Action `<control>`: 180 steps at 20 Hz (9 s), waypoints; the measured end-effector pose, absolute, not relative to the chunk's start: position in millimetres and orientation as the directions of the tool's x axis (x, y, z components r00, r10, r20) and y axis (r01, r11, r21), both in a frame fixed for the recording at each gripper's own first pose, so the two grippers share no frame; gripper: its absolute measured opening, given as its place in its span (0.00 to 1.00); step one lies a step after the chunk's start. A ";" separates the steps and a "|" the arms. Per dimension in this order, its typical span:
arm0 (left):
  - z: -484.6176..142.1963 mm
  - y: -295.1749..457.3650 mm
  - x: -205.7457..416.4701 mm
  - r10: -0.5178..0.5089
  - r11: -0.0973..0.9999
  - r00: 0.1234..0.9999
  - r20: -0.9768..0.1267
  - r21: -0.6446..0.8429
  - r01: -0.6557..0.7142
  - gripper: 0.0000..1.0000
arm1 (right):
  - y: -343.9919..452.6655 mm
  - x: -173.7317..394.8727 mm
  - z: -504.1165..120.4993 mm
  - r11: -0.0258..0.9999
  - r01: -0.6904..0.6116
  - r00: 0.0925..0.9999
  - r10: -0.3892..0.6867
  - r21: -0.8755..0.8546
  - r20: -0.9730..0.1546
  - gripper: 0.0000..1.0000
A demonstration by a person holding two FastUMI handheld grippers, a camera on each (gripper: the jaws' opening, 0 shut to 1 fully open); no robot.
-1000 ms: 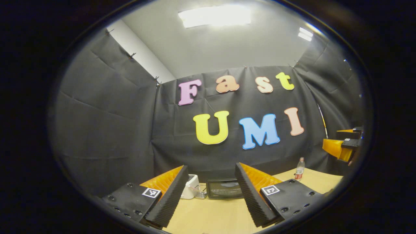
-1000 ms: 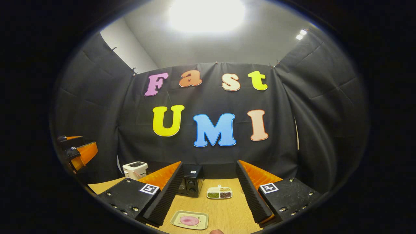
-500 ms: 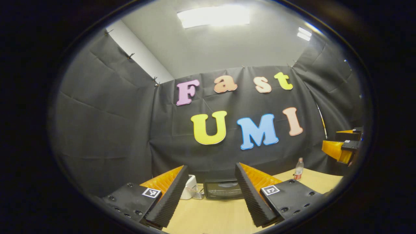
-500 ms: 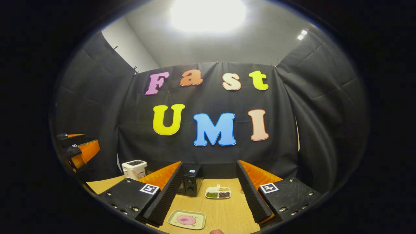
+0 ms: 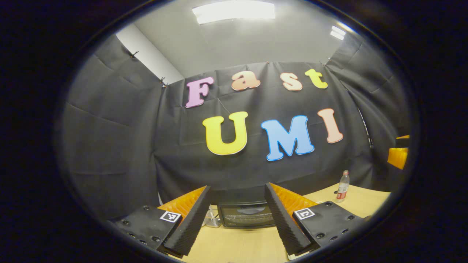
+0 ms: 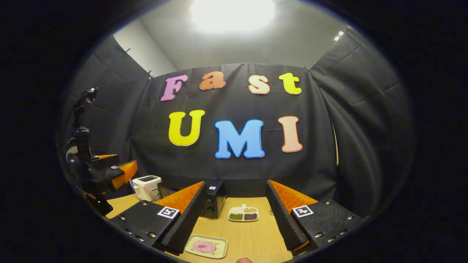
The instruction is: Open the electric oven with the left hand, put the food in, and close the electric oven.
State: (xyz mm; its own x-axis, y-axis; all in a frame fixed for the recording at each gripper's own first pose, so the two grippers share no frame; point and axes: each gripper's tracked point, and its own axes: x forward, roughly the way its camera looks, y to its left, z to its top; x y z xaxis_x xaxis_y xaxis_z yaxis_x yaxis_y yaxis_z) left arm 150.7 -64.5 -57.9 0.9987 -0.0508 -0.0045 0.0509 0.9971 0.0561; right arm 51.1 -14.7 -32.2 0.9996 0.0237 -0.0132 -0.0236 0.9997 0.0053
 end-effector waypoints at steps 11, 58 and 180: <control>-192.0 -82.5 330.8 -0.132 0.989 0.973 -0.189 0.043 0.142 0.97 | -10.5 98.1 -60.1 0.989 0.134 0.986 -0.139 -0.060 -0.091 0.97; -203.8 -43.1 143.6 -0.122 0.991 0.955 -0.271 0.026 0.134 1.00 | 21.9 66.5 -169.1 0.976 -0.196 0.829 0.218 0.098 -0.514 0.97; -369.2 -80.1 168.3 -0.281 0.959 0.770 -0.572 -0.138 0.247 1.00 | 43.8 130.7 -206.5 0.969 0.017 0.916 0.083 0.245 -0.392 0.98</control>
